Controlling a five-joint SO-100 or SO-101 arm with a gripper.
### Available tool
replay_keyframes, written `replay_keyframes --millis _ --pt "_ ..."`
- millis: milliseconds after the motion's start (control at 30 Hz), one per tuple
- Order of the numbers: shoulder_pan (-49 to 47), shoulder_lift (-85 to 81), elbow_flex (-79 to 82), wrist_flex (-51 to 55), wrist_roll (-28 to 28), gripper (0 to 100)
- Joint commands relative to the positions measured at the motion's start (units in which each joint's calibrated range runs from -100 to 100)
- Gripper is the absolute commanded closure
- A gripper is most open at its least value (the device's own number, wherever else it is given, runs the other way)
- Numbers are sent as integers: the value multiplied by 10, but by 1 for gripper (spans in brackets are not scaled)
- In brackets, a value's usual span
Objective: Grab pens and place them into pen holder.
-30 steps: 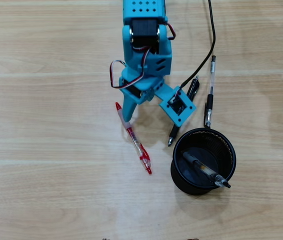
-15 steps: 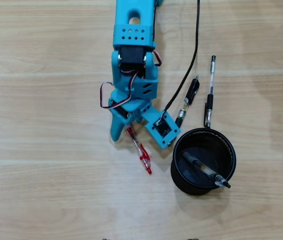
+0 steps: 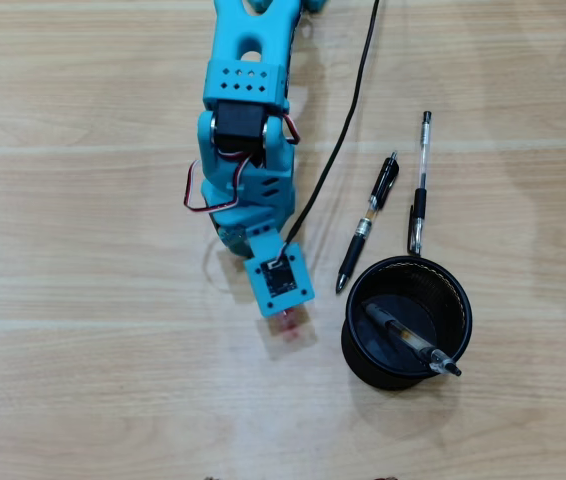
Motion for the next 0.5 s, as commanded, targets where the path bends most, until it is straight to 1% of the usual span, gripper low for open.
replay_keyframes --millis 0,67,133,200,267,400,467 --pt "10 -25 1 13 -10 98" --pt "16 -67 1 8 -6 98" --pt "22 -121 -4 -5 11 98" --pt "31 -178 -16 -51 29 98" --pt "32 -231 -26 -115 42 98" --pt "0 -320 5 -291 39 98" --pt "-36 -362 72 -395 16 98"
